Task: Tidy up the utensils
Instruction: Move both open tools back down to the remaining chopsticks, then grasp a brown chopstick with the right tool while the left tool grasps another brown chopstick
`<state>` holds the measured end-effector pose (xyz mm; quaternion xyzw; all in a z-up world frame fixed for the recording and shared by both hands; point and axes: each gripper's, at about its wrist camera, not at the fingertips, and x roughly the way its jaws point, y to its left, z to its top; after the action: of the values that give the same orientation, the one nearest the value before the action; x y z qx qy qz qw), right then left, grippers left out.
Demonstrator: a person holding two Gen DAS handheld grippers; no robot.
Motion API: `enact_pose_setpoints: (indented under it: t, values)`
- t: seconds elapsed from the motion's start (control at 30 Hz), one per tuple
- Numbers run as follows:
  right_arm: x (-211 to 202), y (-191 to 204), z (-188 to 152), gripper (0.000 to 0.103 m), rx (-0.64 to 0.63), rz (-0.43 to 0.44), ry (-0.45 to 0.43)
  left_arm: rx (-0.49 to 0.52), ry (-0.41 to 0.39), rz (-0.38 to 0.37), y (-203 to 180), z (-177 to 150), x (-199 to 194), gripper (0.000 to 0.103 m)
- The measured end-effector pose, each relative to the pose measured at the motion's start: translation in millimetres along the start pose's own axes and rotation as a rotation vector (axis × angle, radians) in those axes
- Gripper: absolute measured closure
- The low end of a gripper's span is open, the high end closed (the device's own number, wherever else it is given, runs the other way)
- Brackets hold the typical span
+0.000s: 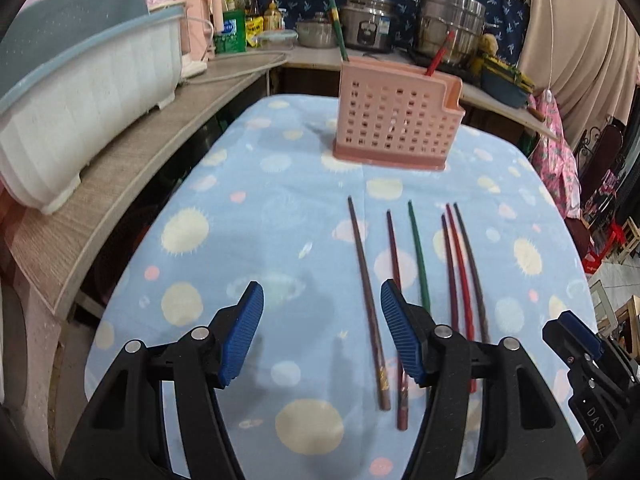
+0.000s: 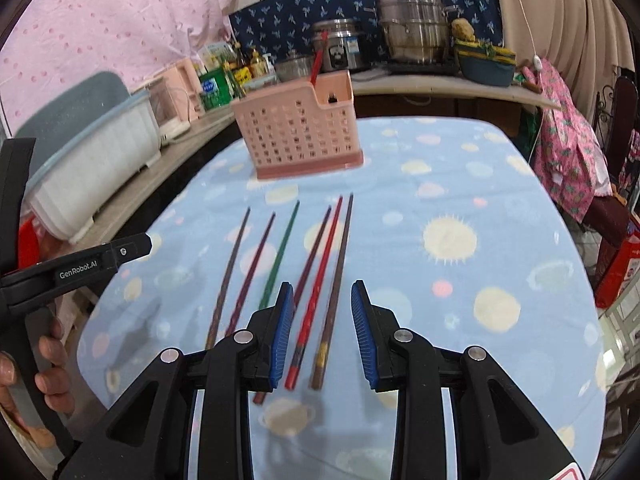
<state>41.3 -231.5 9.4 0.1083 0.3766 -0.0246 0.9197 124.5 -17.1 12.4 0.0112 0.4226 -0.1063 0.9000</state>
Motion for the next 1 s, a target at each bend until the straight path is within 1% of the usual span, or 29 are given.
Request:
enact_pose_setpoints:
  t: [0.13,0.4,0.77,0.83,1.0]
  values:
    - [9.8,0.5,-16.8,0.073,-0.008,-0.012,0.039,0.002,0.041,0.003,3.5,-17.0,8.6,0.045]
    - [27.6,1.2,-31.3,0.073,-0.018,-0.025,0.088,0.017,0.095,0.003,3.6,-38.3,18.8,0.045]
    - [43.0,3.2,-37.7,0.085,-0.033,-0.032,0.125,0.035,0.135,-0.007,-2.4,-50.0,29.9,0.045]
    - [45.0,4.2,-38.9,0.089,-0.038,-0.034,0.130,0.039,0.138,-0.009,-3.7,-50.7,30.5,0.045]
    - [44.2,5.0,-40.4,0.092,-0.047,-0.048,0.121,0.043,0.148,-0.013,-5.7,-52.7,33.2,0.045]
